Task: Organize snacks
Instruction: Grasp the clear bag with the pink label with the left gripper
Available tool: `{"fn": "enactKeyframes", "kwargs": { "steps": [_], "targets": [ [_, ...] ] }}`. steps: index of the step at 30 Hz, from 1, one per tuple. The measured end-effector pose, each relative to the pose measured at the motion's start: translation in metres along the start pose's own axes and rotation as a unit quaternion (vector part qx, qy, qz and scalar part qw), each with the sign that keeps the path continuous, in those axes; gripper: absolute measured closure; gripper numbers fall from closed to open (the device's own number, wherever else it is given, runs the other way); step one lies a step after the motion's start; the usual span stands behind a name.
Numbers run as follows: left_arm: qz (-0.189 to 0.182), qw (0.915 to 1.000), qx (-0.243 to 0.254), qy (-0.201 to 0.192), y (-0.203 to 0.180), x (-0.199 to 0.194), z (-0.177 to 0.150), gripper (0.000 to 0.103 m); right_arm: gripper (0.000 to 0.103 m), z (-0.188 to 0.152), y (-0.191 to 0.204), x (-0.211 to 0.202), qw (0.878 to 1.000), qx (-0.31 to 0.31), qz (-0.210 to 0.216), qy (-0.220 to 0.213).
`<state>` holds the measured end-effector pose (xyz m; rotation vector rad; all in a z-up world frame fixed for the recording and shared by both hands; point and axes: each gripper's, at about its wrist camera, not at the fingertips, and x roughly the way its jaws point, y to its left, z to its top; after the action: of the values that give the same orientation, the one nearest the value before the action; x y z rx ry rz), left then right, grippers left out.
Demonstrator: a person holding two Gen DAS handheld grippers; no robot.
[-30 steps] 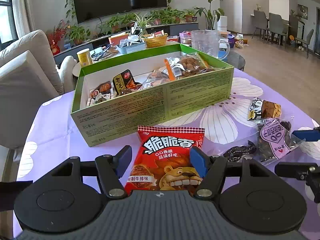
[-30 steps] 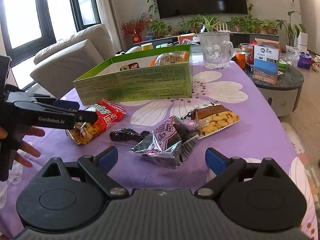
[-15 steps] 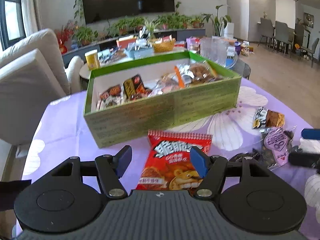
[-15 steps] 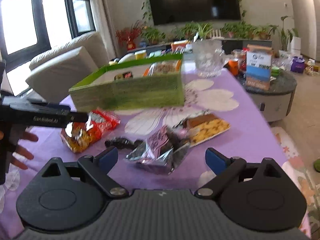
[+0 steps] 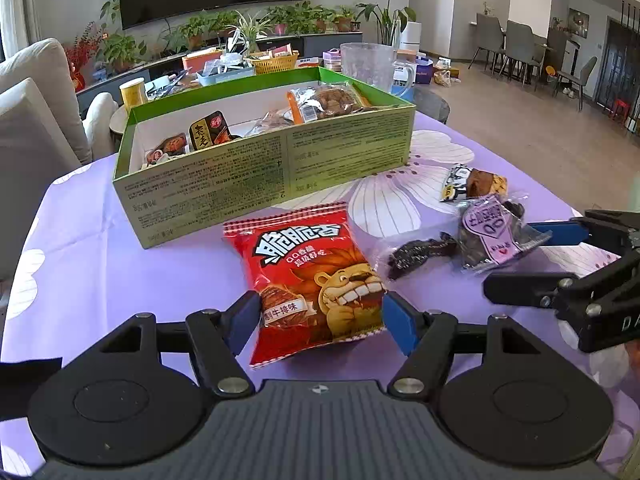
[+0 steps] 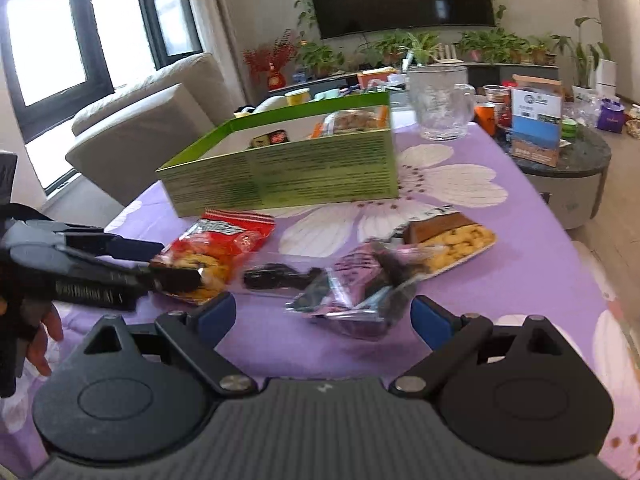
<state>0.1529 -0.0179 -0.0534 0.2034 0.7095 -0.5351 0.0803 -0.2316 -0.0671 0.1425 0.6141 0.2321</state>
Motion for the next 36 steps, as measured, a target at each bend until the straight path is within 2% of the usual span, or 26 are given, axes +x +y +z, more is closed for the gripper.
{"fn": "enactKeyframes", "kwargs": {
  "steps": [3,7,9,11,14,17,19,24,28,33,36],
  "targets": [
    [-0.001,0.9999,-0.016,-0.002,0.006,-0.005,-0.002,0.040,0.057,-0.002,0.010,-0.003,0.999,-0.026,0.029,0.008],
    [0.022,0.9995,-0.018,-0.010,0.010,-0.009,0.000,0.040,0.057,-0.004,0.017,-0.009,0.992,-0.042,0.119,0.029],
    [0.029,0.9993,-0.019,-0.016,0.012,-0.012,0.001,0.040,0.057,-0.003,0.017,-0.015,0.990,-0.047,0.133,0.019],
    [0.023,0.9993,-0.019,-0.024,0.011,-0.016,0.002,0.040,0.058,0.002,0.011,-0.021,0.991,-0.039,0.125,-0.004],
    [0.009,0.9995,-0.007,-0.029,0.004,-0.020,0.004,0.040,0.058,0.011,-0.007,-0.030,0.993,0.008,0.115,-0.037],
    [-0.015,0.9993,0.010,-0.033,-0.011,-0.022,0.007,0.040,0.057,0.018,-0.022,-0.028,0.996,0.045,0.060,-0.055],
    [-0.031,0.9986,0.021,-0.038,-0.019,-0.024,0.008,0.040,0.058,0.019,-0.031,-0.020,0.995,0.071,0.048,-0.052],
    [-0.057,0.9970,0.041,-0.033,-0.032,-0.022,0.010,0.040,0.057,0.013,-0.055,0.005,0.980,0.185,0.067,-0.010],
    [-0.097,0.9944,0.042,0.001,-0.042,-0.013,0.004,0.040,0.057,0.009,-0.051,0.003,0.975,0.198,0.099,-0.008],
    [-0.095,0.9945,0.038,-0.019,-0.063,0.000,0.011,0.040,0.057,0.011,-0.061,-0.009,0.977,0.201,0.061,-0.026],
    [-0.109,0.9935,0.031,-0.006,-0.073,0.017,0.018,0.040,0.057,0.011,-0.072,-0.016,0.974,0.218,0.051,-0.036]
  ]
}}
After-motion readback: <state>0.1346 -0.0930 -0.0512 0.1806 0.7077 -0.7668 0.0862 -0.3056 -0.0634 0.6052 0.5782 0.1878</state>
